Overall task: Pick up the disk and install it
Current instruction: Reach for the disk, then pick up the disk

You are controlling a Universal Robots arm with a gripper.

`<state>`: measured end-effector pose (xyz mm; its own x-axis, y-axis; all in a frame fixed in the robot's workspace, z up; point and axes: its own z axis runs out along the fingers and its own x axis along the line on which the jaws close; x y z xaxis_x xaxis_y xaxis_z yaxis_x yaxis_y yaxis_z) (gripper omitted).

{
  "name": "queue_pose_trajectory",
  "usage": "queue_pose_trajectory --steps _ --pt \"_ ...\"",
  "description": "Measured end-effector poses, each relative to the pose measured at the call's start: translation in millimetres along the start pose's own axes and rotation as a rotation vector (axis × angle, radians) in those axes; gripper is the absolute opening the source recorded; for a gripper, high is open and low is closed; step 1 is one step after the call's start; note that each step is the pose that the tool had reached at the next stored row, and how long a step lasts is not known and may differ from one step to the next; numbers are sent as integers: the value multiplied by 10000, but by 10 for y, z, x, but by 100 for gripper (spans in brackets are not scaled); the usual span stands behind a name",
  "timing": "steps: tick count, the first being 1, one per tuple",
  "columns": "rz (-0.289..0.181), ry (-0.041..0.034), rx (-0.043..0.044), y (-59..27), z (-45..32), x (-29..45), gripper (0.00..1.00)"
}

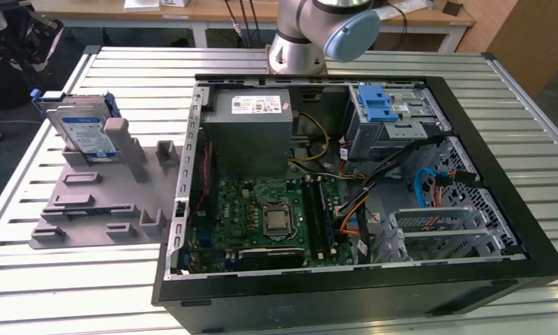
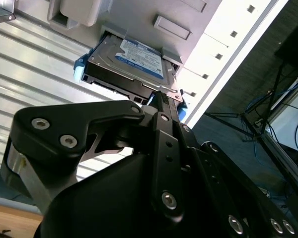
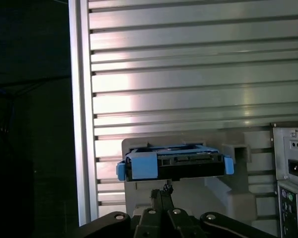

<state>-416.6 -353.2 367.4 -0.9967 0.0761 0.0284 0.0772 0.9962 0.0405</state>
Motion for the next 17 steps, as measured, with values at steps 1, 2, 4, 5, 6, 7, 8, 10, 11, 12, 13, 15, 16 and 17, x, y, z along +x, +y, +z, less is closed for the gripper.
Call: queue_pose_trajectory --steps 1,2,4,5,6,7,8,10,11,12,13,15,16,17 --pt "0 1 1 0 0 0 11" --pt "0 1 0 0 0 0 11" --pt "1 1 0 0 0 1 11" --pt "1 1 1 0 0 1 11" --pt "1 1 0 0 1 1 11" --pt "1 1 0 0 0 1 11" --pt "1 1 1 0 0 1 11" --pt "-33 2 1 0 1 1 11" --pt "-102 5 3 0 1 1 11" --pt "-210 9 5 0 1 1 11" --pt "-323 13 8 0 2 1 11" --pt "-543 23 15 0 1 1 11" --pt "-652 27 18 0 1 1 11" --pt "-752 31 20 0 1 1 11"
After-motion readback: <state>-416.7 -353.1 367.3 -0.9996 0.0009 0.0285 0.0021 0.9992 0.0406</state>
